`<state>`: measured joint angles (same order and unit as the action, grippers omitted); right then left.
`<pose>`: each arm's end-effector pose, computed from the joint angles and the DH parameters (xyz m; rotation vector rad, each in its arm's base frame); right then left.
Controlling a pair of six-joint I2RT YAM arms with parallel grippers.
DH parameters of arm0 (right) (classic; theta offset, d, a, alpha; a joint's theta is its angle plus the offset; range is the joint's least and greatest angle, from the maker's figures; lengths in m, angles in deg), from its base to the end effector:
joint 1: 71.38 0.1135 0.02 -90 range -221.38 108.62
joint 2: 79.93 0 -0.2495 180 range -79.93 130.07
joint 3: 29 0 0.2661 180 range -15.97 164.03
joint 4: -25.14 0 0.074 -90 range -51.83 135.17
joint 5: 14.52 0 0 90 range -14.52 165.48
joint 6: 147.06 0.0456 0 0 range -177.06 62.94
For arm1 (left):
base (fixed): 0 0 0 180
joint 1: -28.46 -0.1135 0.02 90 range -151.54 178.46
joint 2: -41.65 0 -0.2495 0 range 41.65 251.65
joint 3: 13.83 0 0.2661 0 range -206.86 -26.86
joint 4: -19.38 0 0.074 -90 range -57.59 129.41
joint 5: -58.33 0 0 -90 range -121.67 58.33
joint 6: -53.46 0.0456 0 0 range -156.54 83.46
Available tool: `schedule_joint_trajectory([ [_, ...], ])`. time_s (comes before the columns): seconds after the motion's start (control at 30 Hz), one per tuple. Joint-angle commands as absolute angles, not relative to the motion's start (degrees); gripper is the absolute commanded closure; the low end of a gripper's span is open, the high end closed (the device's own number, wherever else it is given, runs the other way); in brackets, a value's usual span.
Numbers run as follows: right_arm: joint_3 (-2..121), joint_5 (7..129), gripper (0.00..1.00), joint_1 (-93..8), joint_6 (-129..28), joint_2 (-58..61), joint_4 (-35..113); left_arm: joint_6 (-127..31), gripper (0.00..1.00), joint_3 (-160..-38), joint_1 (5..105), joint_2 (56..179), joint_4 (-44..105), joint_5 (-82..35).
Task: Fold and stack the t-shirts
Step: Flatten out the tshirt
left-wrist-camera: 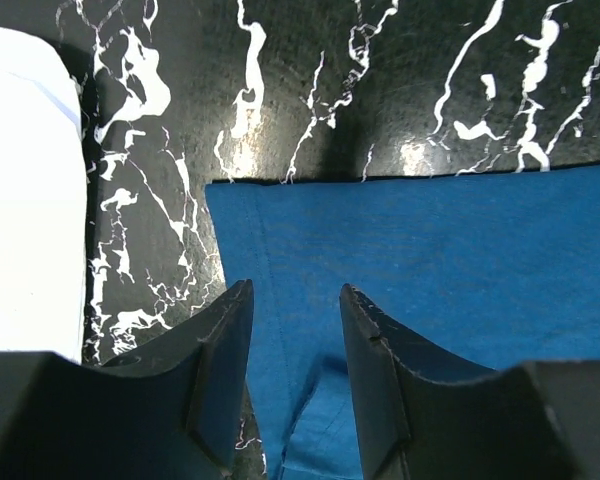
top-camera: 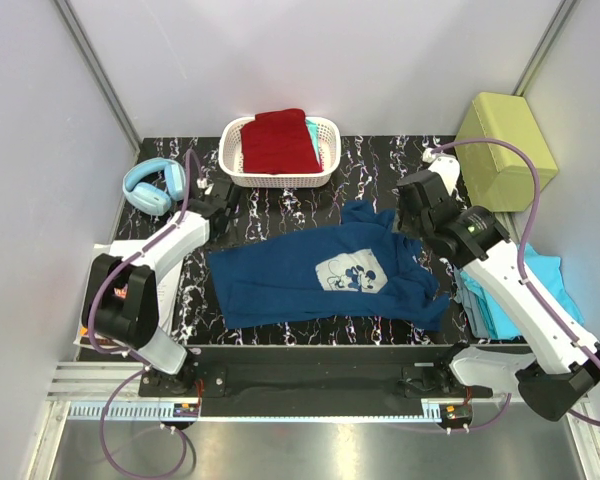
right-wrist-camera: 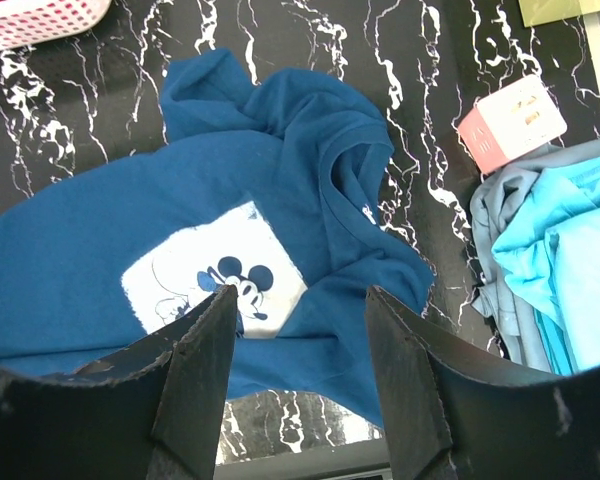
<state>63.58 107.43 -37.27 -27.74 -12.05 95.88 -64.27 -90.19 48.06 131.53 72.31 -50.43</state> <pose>0.2172 0.1180 0.3747 0.1631 2.2228 -0.0694 0.3111 -0.0952 0.1934 -0.2770 2.6188 0.1780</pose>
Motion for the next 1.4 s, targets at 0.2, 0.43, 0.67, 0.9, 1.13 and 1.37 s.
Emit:
schedule_joint_trajectory([
  [0.2, 61.73, 107.21, 0.39, -37.54, -27.53, -13.83, 95.12, -64.58, 0.55, -86.36, 47.18, 134.1, 66.52, -46.0],
  [0.43, 60.59, 106.86, 0.39, -37.54, -27.09, -14.62, 95.39, -63.52, 0.51, -86.89, 46.48, 137.89, 65.38, -45.56],
  [0.67, 58.83, 107.04, 0.39, -37.63, -26.92, -15.24, 95.39, -62.56, 0.5, -88.2, 45.69, 139.64, 64.93, -46.08],
  [0.9, 58.91, 107.48, 0.39, -37.54, -27.35, -14.71, 95.12, -61.42, 0.67, -89.44, 44.64, 141.93, 64.85, -46.17],
  [1.13, 58.74, 107.48, 0.39, -37.54, -27.71, -13.92, 94.51, -60.18, 0.97, -91.1, 44.28, 143.86, 65.28, -46.26],
  [1.37, 58.48, 107.56, 0.39, -37.63, -27.97, -13.04, 93.98, -60.35, 0.62, -91.11, 44.28, 140.46, 66.08, -47.4],
])
